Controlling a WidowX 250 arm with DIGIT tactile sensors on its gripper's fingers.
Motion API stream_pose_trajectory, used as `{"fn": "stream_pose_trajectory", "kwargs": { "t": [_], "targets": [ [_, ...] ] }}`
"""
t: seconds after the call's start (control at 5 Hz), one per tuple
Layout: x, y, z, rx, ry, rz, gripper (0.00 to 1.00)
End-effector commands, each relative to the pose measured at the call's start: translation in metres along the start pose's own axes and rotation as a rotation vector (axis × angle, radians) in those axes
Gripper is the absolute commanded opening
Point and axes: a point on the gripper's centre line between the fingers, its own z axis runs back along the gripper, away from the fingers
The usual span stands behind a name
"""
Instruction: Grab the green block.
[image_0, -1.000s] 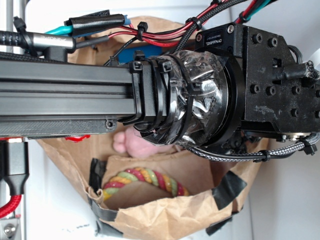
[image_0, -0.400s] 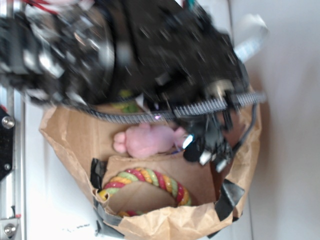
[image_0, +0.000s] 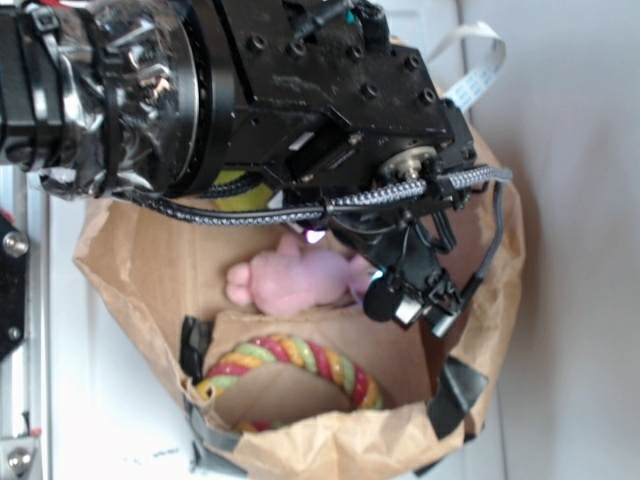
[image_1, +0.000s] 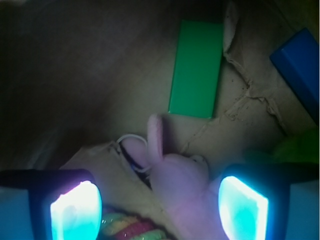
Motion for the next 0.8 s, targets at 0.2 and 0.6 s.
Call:
{"fn": "stream_pose_trajectory", "kwargs": {
  "t": [0.2,0.6],
  "targets": [
    [0.046,-0.013,0.001,0.057,-0.098,0.047,1.0],
    [0.06,-0.002,0.001,0.078,-0.129,0.075,1.0]
  ]
}}
